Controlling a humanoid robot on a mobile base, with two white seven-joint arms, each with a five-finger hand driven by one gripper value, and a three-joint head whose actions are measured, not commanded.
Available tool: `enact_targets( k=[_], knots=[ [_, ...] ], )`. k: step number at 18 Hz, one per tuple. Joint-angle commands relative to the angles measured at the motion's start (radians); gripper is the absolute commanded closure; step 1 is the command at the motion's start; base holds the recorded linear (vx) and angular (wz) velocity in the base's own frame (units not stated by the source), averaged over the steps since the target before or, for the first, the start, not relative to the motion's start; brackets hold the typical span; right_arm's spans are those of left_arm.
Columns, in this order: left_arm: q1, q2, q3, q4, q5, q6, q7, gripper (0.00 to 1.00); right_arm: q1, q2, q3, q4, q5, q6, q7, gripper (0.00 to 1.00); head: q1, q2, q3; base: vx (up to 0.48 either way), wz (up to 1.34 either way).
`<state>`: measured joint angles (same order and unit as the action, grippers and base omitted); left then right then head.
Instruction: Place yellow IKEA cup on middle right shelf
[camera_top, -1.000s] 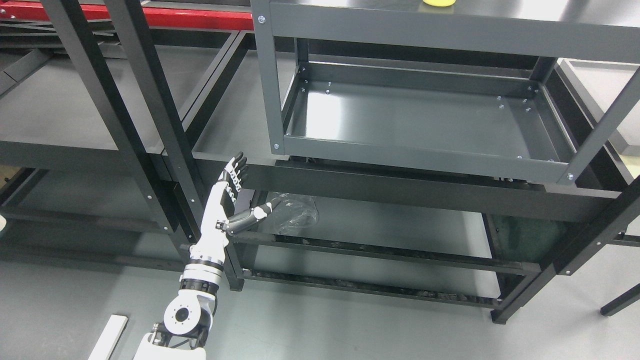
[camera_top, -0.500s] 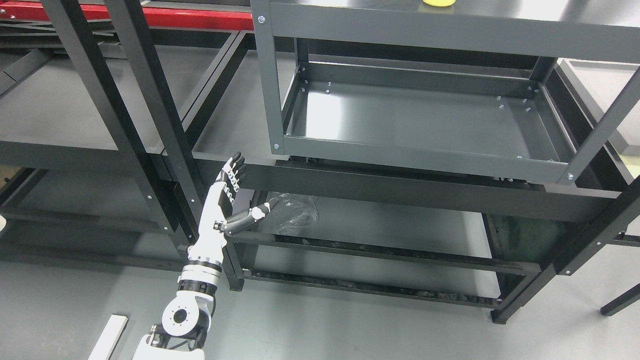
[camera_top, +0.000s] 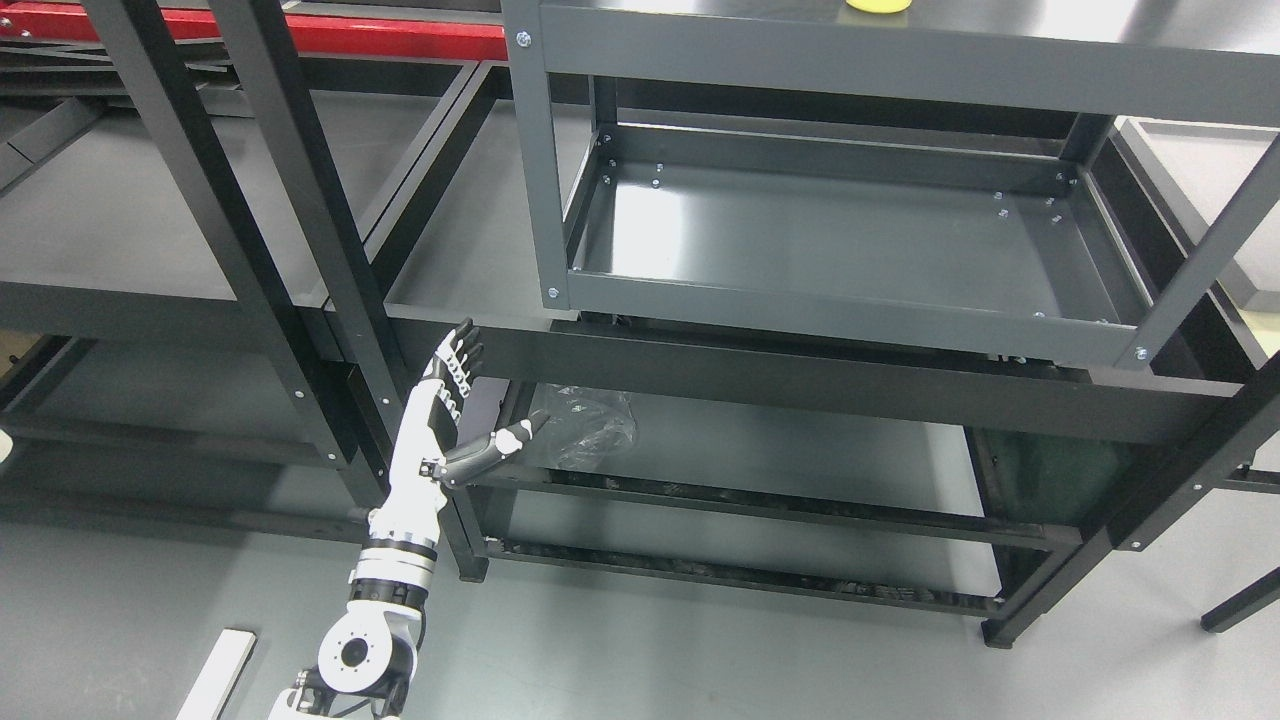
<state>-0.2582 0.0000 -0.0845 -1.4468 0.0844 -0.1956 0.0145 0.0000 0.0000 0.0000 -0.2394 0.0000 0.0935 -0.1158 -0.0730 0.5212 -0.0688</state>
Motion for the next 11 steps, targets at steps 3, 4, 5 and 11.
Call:
enact_targets(
  k=[3,4,5,11],
  knots=[
    [0.008,0.017,0.012,-0.003,0.002,-0.002,-0.001,0.01,0.014,-0.017,0.017,0.0,-0.025,0.0,-0.001,0.01,0.0,0.0,0.0,0.0,0.0],
    [0.007,0.017,0.012,-0.003,0.0,-0.002,-0.001,0.01,0.014,-0.017,0.017,0.0,-0.025,0.0,-0.001,0.01,0.0,0.0,0.0,0.0,0.0],
    [0.008,0.017,0.012,-0.003,0.002,-0.002,-0.001,0.01,0.014,-0.017,0.017,0.0,-0.025,0.0,-0.001,0.01,0.0,0.0,0.0,0.0,0.0],
    [0.008,0.017,0.023,-0.004,0.006,-0.004,-0.001,0.01,0.014,-0.017,0.017,0.0,-0.025,0.0,-0.001,0.01,0.0,0.0,0.0,0.0,0.0]
  ],
)
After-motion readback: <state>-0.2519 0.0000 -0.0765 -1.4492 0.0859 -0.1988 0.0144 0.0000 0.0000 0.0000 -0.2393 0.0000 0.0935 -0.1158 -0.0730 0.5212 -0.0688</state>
